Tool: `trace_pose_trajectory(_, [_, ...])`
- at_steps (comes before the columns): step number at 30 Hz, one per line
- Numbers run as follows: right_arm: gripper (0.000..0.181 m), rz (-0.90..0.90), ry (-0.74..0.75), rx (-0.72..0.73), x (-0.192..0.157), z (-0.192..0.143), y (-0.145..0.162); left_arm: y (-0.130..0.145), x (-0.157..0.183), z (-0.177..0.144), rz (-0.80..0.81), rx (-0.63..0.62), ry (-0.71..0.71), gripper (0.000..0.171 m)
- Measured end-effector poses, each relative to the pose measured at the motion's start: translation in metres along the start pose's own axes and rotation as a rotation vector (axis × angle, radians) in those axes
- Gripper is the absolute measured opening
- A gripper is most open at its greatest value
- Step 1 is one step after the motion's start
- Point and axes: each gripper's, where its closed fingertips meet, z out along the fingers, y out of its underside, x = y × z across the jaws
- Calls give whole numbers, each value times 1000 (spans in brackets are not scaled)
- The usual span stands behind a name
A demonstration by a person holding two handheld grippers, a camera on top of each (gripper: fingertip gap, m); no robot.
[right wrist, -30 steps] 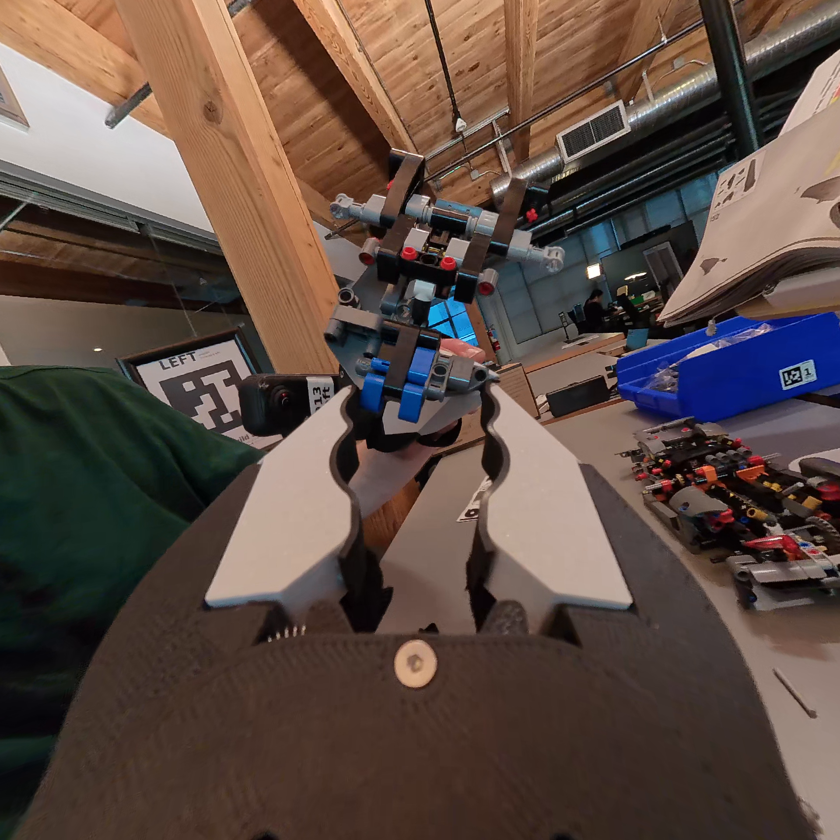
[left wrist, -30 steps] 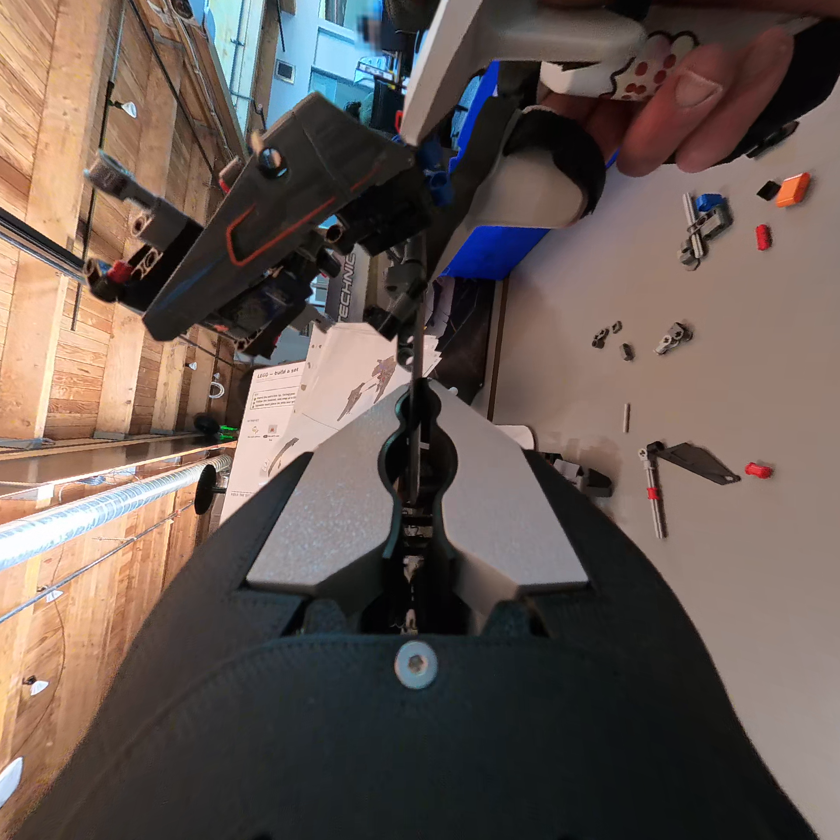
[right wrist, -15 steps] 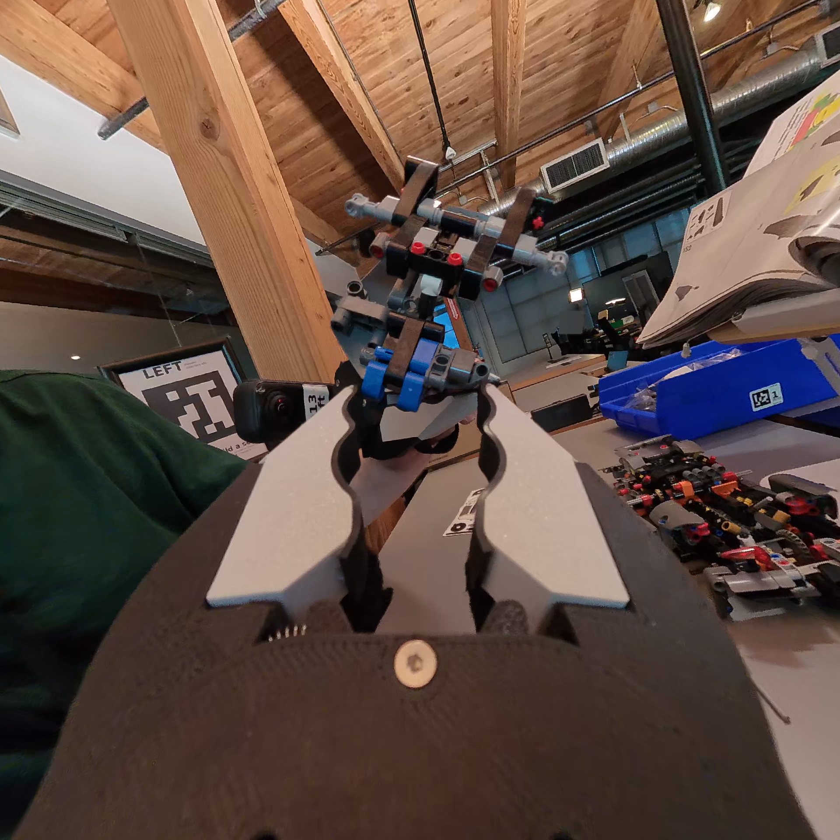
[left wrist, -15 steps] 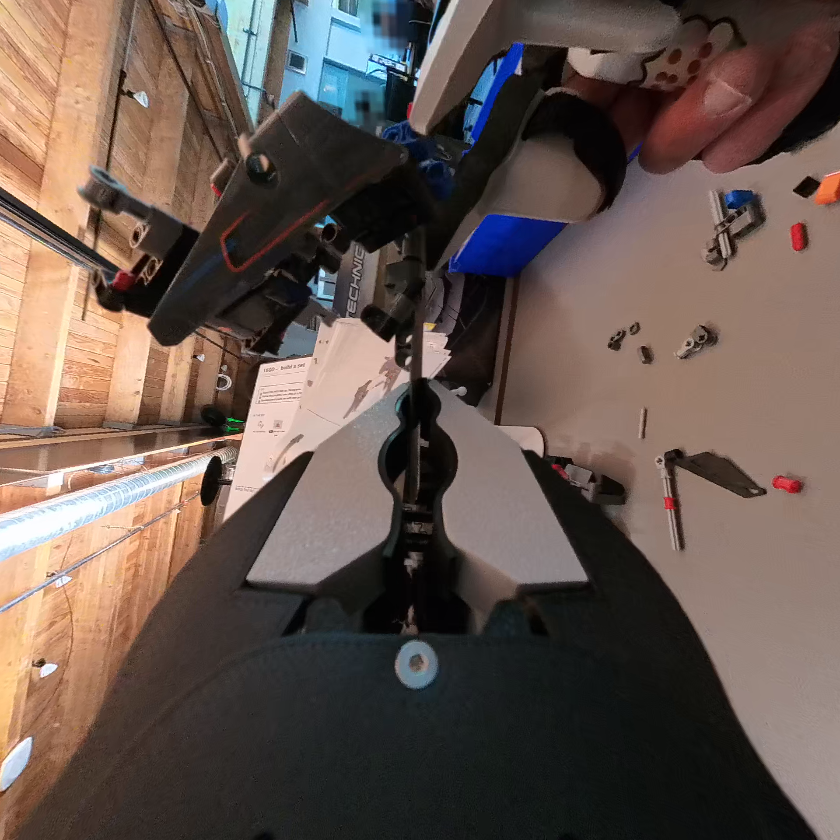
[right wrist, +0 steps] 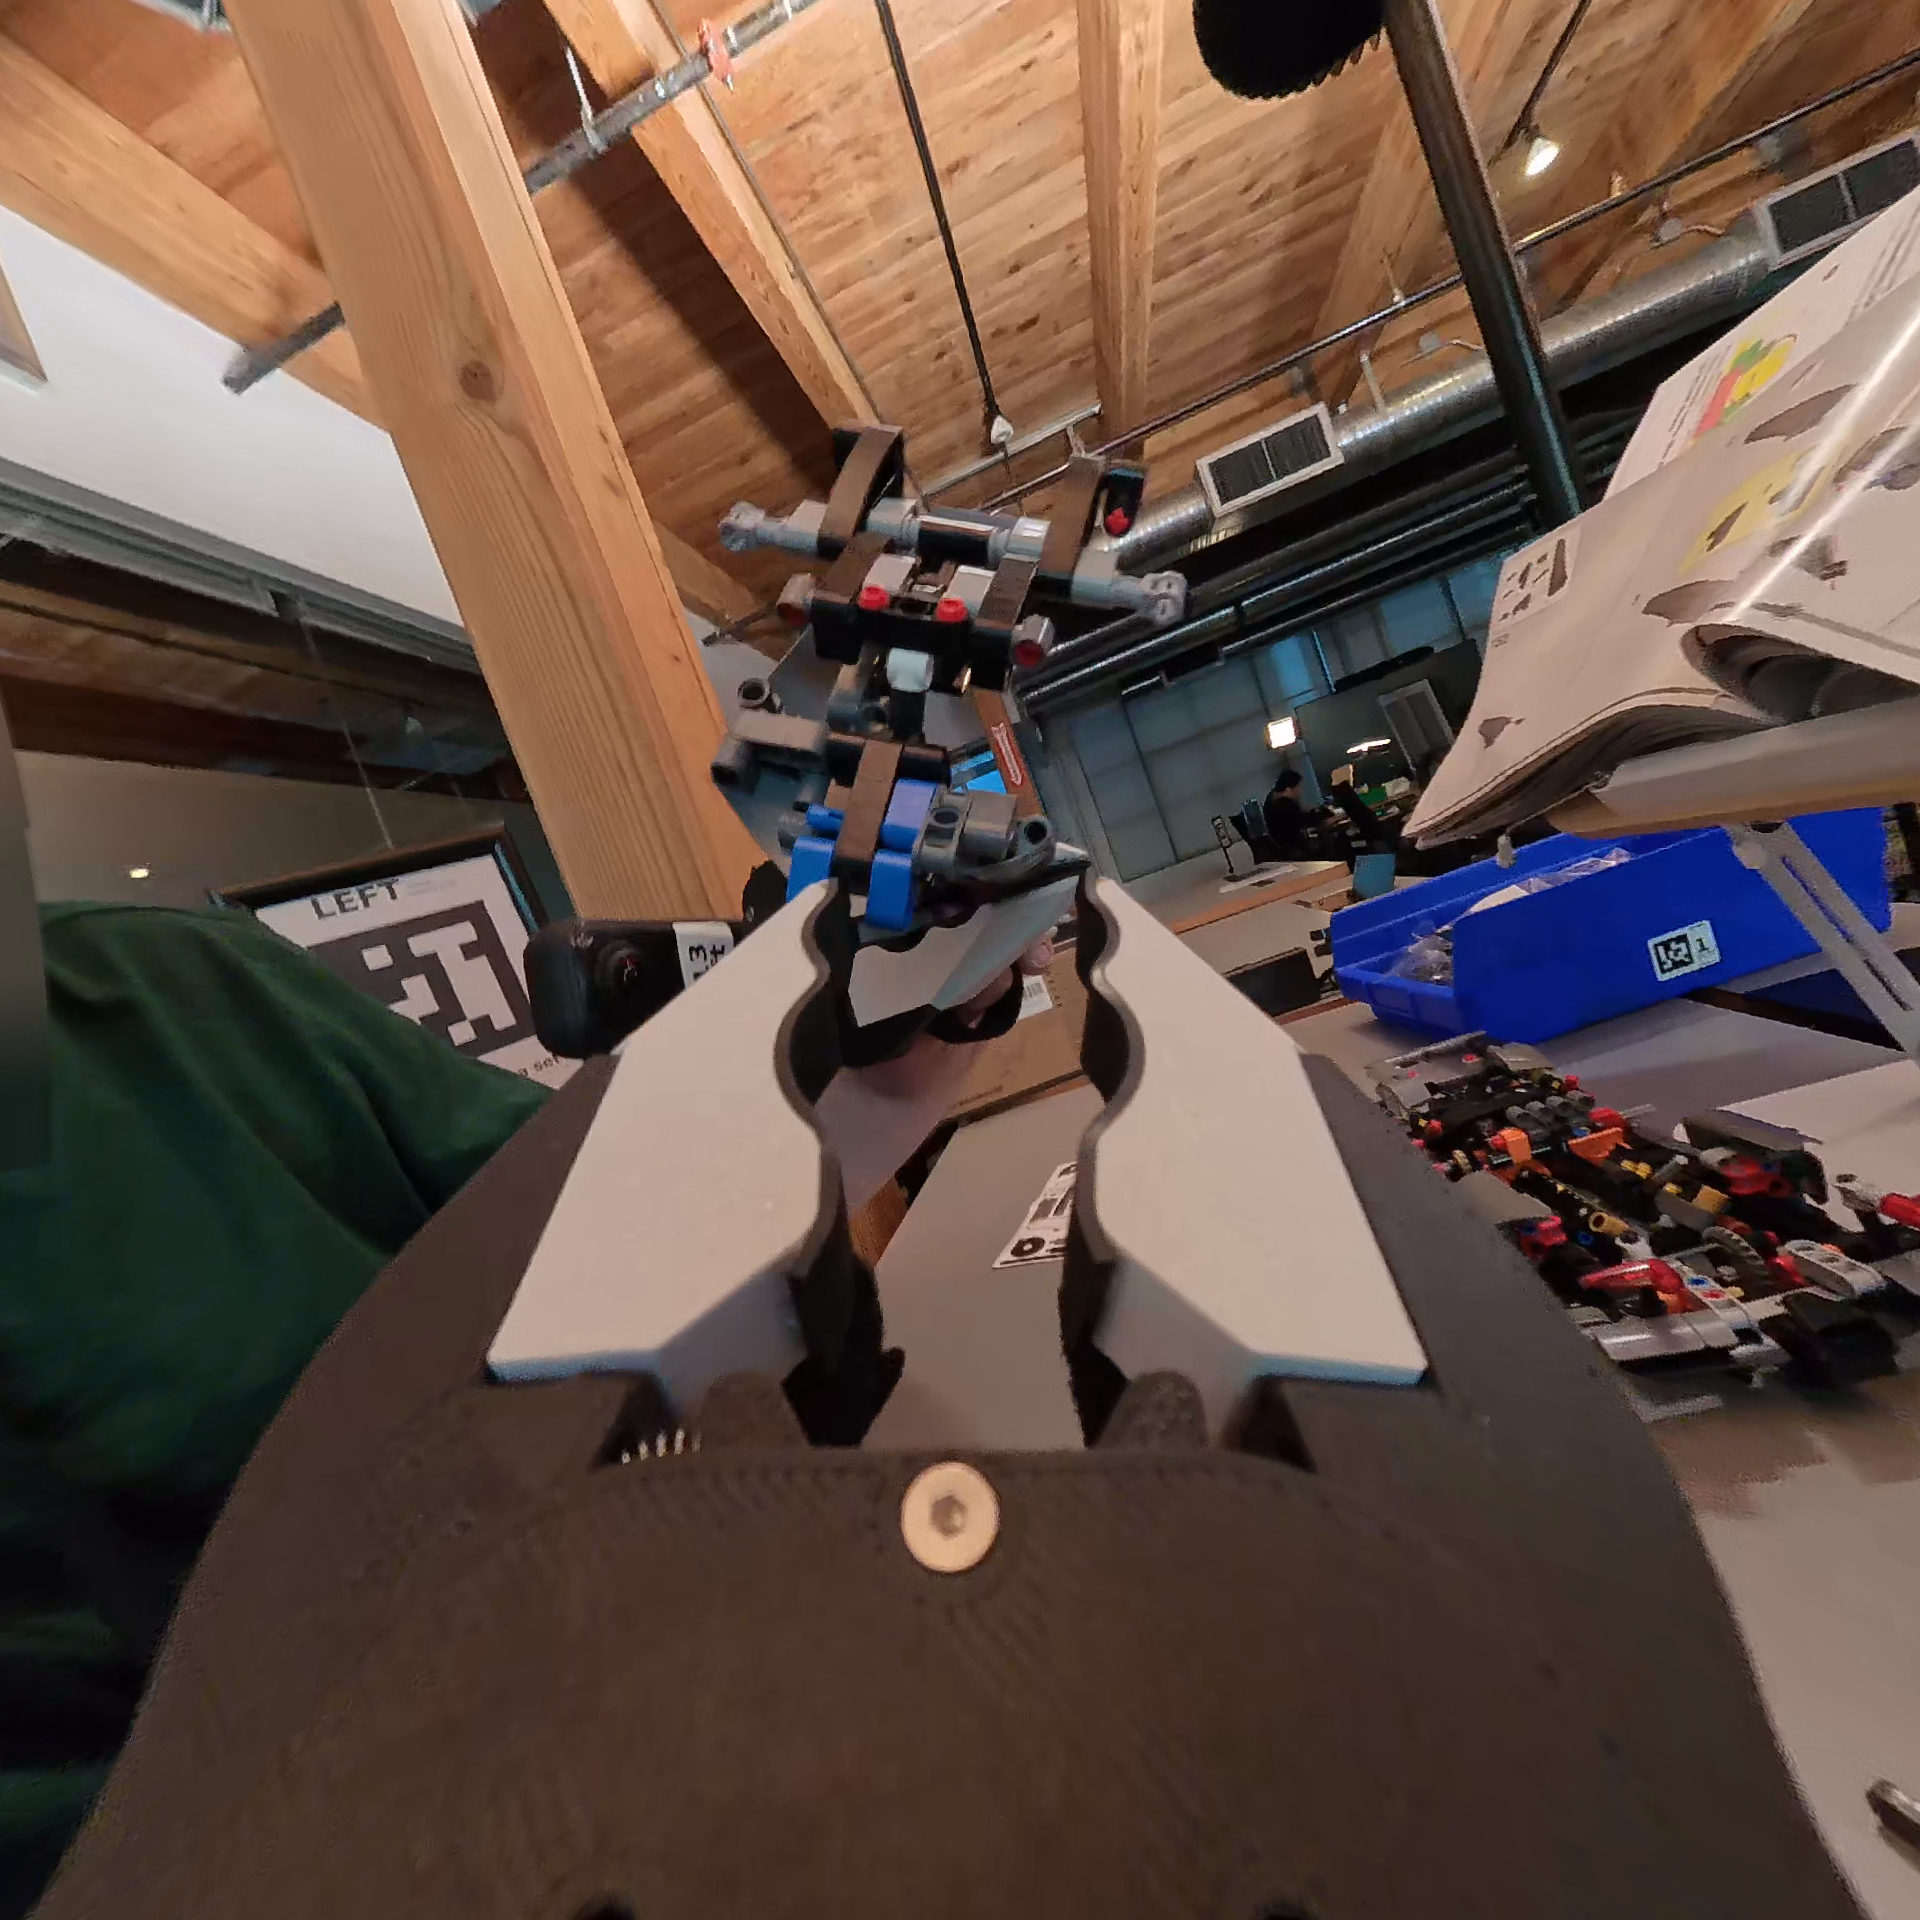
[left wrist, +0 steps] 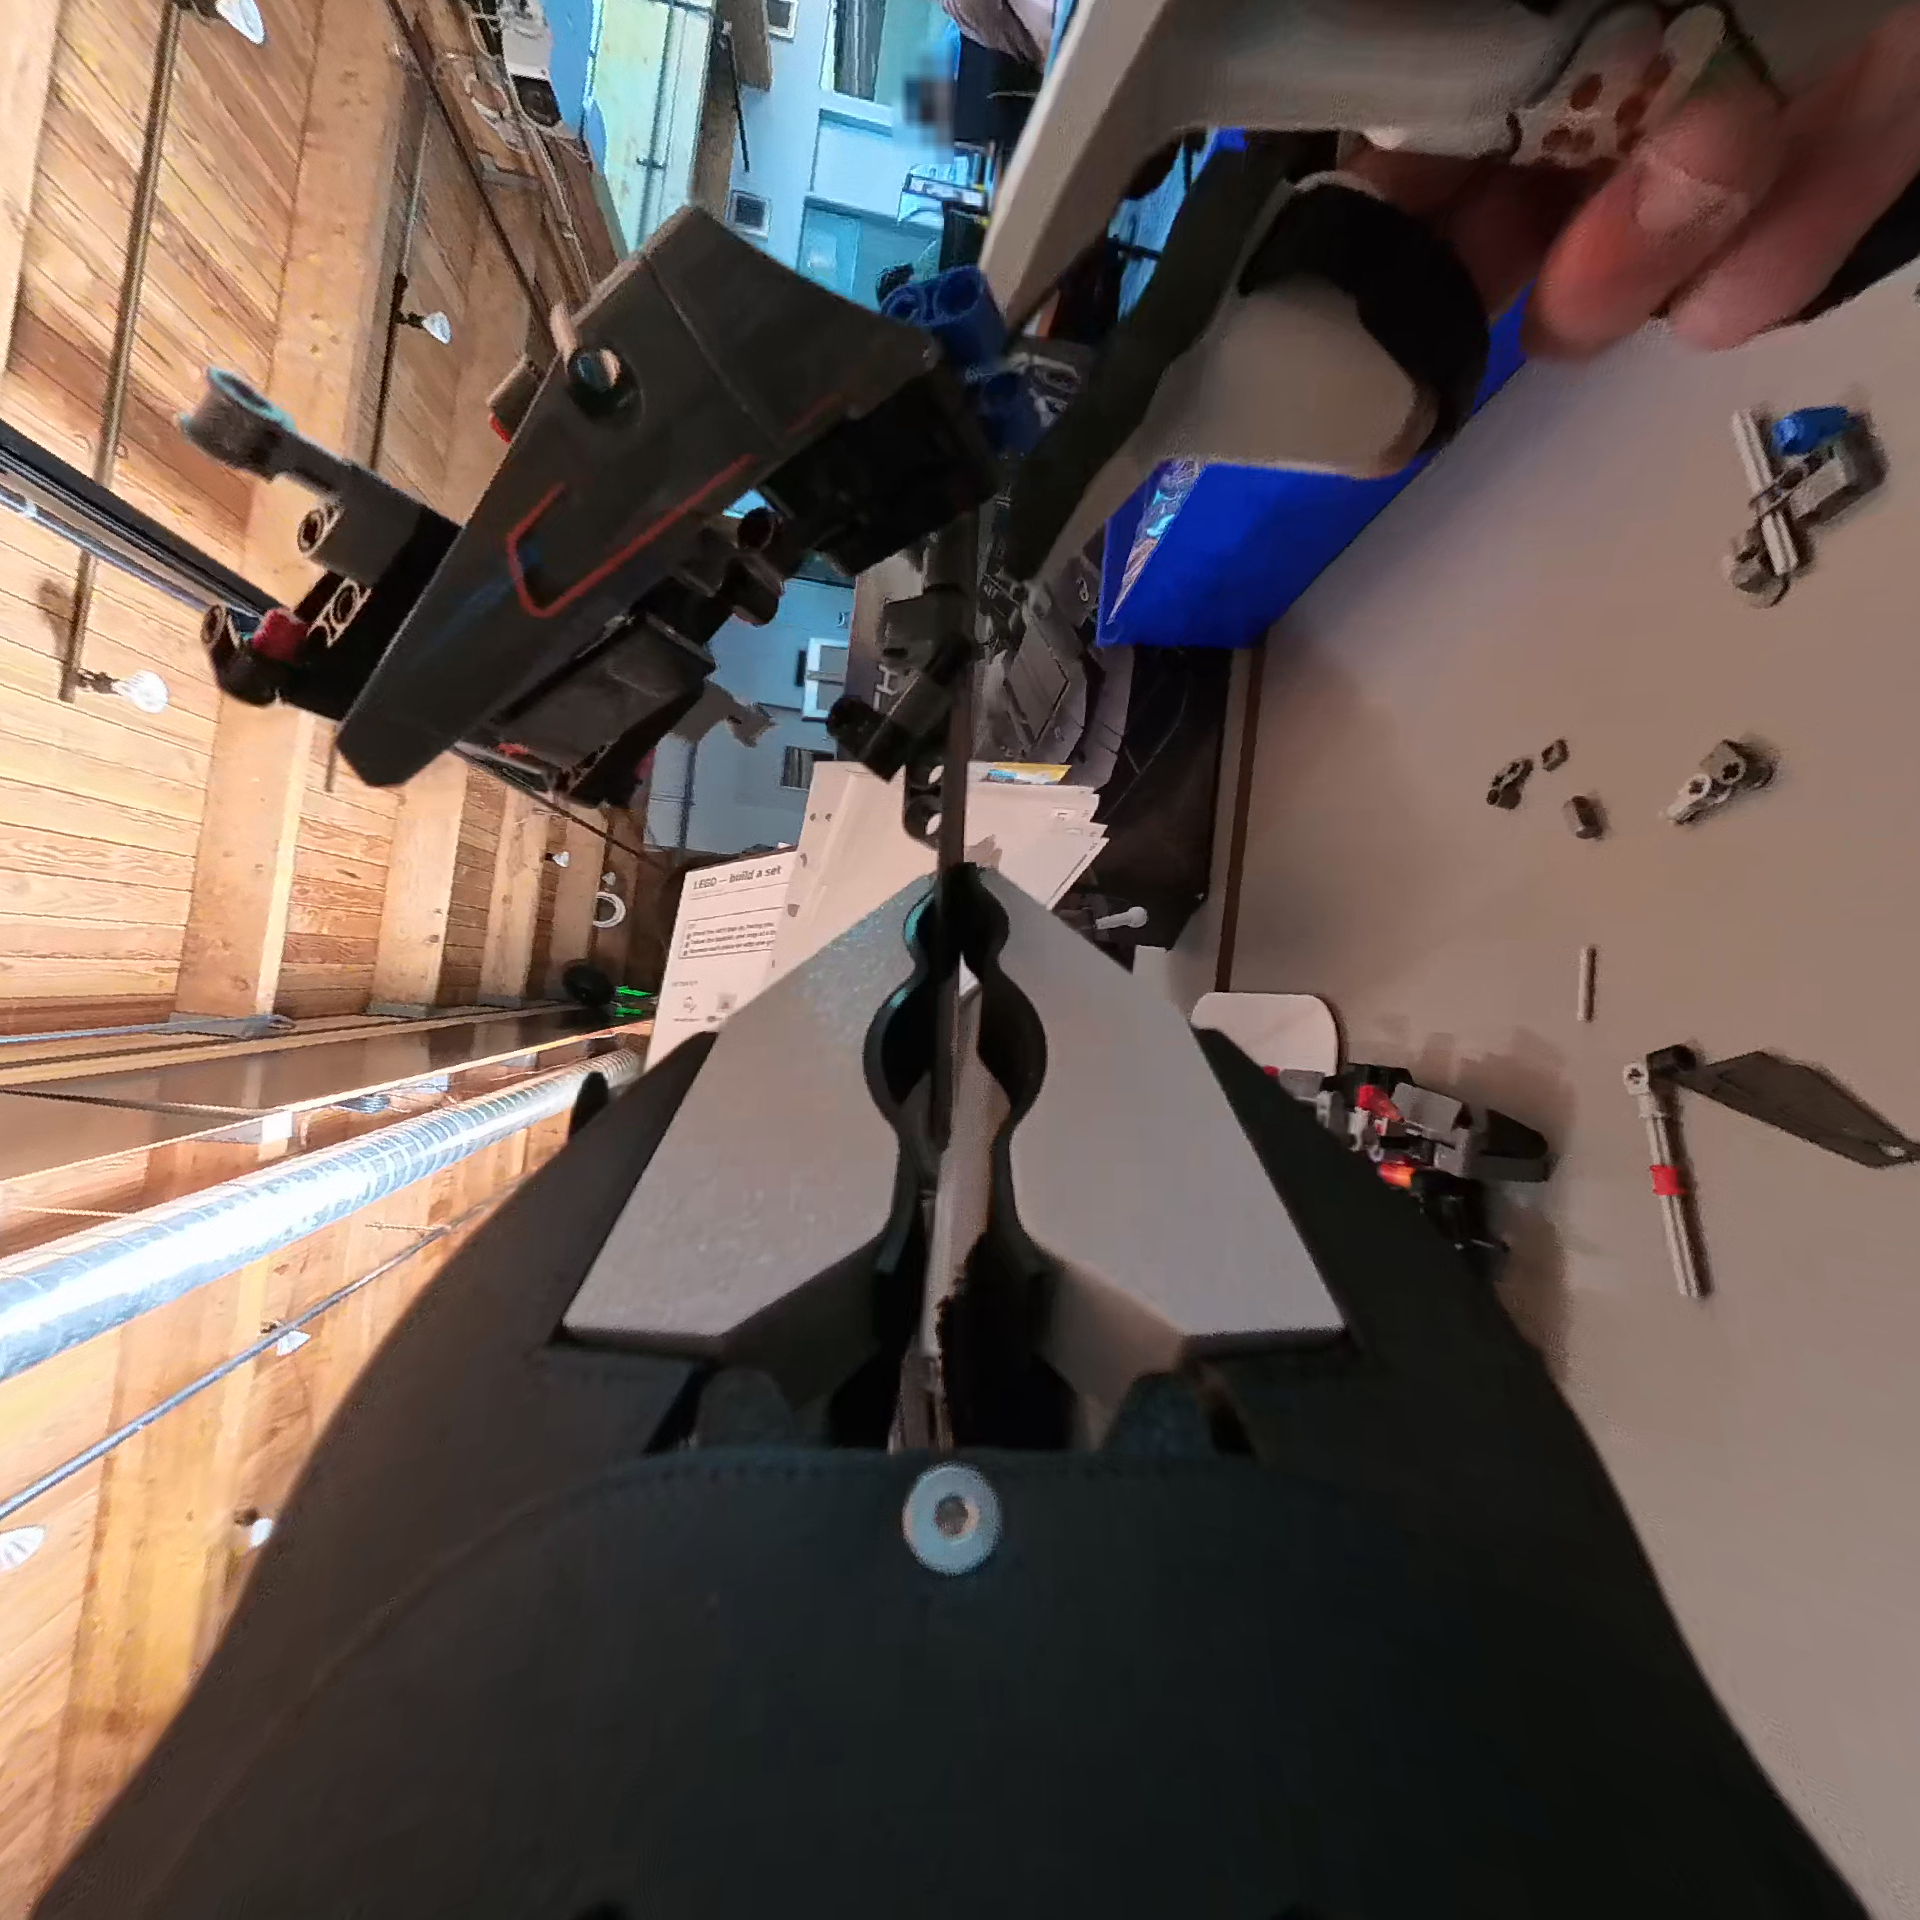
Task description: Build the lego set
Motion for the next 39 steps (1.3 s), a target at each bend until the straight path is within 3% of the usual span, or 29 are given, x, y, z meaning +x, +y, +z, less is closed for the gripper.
trace_pose_trajectory(8, [29, 60, 15, 5, 6, -2, 0, -2, 5, 1, 87, 3, -10, 0])
trace_pose_trajectory(11, [14, 80, 14, 3, 8, -3, 1, 1, 6, 2, 78, -3, -8, 0])
trace_pose_trajectory(27, [13, 39, 94, 58, 17, -11, -7, 1, 8, 15, -11, -19, -2, 1])
trace_pose_trajectory(36, [12, -38, 187, 121, 22, -24, -23, 0, -1, 14, -110, -42, -27, 25])
trace_pose_trajectory(39, [12, -100, 245, 123, 23, -27, -27, -5, -5, 12, -153, -45, -48, 24])
